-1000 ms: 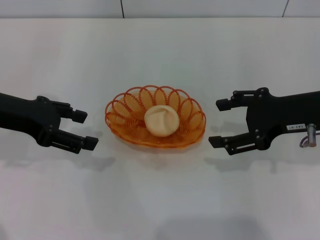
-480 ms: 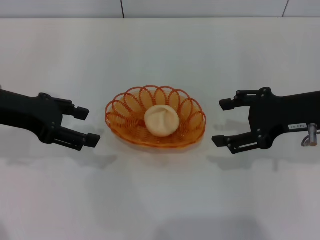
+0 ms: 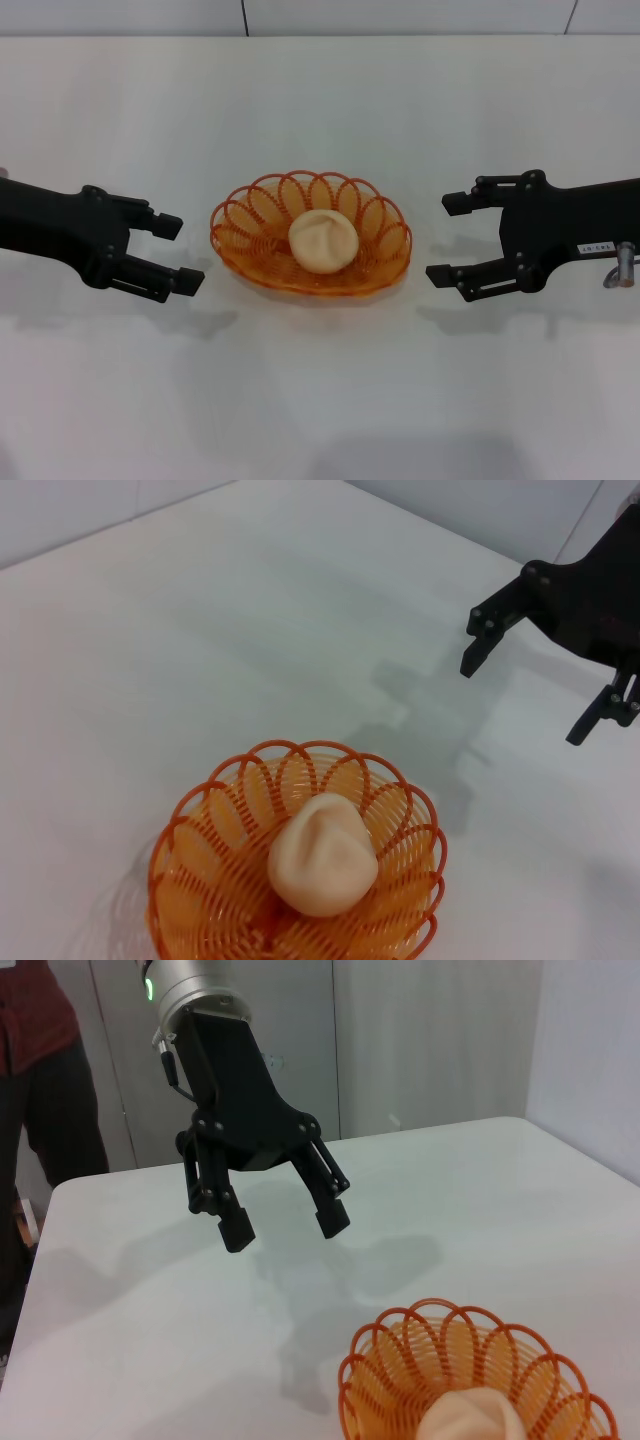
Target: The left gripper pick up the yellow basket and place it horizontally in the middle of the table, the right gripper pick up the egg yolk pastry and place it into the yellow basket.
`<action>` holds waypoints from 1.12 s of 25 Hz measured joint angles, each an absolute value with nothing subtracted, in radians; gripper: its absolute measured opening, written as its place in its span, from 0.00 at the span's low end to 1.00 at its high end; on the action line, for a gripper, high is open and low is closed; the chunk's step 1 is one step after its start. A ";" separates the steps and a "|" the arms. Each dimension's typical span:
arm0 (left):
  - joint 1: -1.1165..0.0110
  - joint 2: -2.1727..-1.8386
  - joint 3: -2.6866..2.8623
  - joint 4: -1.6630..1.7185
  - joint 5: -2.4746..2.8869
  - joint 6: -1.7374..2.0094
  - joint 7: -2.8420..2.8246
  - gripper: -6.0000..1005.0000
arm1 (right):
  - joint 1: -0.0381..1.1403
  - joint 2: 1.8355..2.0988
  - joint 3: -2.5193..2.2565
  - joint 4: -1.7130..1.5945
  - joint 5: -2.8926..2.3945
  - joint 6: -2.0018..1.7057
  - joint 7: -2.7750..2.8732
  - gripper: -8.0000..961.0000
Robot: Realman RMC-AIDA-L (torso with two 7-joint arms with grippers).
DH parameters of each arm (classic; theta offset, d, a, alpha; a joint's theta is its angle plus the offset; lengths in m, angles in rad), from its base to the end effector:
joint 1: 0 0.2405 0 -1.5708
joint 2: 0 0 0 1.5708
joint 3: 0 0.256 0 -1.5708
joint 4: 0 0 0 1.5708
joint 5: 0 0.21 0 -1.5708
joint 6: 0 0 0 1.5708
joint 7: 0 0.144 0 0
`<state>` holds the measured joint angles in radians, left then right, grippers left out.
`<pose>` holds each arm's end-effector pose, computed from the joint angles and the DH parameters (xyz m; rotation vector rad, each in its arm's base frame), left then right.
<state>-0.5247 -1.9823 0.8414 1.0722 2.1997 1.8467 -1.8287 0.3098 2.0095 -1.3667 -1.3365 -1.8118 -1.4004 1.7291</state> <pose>-0.2424 0.3222 0.0680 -2.9664 -0.7460 -0.1832 0.1853 0.3150 0.0129 -2.8808 0.2288 0.3712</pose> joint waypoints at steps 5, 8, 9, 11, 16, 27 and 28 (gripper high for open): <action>-0.525 -1.983 0.843 1.072 2.200 1.846 -1.828 0.88 | 0.310 2.009 -1.368 -1.338 -1.812 -1.400 1.729 0.88; -0.526 -1.983 0.844 1.072 2.200 1.846 -1.828 0.88 | 0.310 2.009 -1.370 -1.338 -1.812 -1.400 1.729 0.88; -0.526 -1.983 0.843 1.072 2.200 1.846 -1.828 0.88 | 0.310 2.009 -1.370 -1.339 -1.812 -1.400 1.729 0.88; -0.526 -1.983 0.842 1.072 2.200 1.846 -1.828 0.88 | 0.310 2.009 -1.369 -1.339 -1.812 -1.400 1.729 0.88; -0.526 -1.983 0.842 1.072 2.200 1.846 -1.828 0.88 | 0.311 2.009 -1.368 -1.339 -1.812 -1.400 1.729 0.88; -0.549 -1.985 0.848 1.072 2.200 1.839 -1.823 0.88 | 0.311 2.009 -1.370 -1.337 -1.813 -1.400 1.734 0.88; -0.550 -1.987 0.848 1.072 2.200 1.839 -1.821 0.88 | 0.311 2.009 -1.370 -1.336 -1.814 -1.400 1.735 0.88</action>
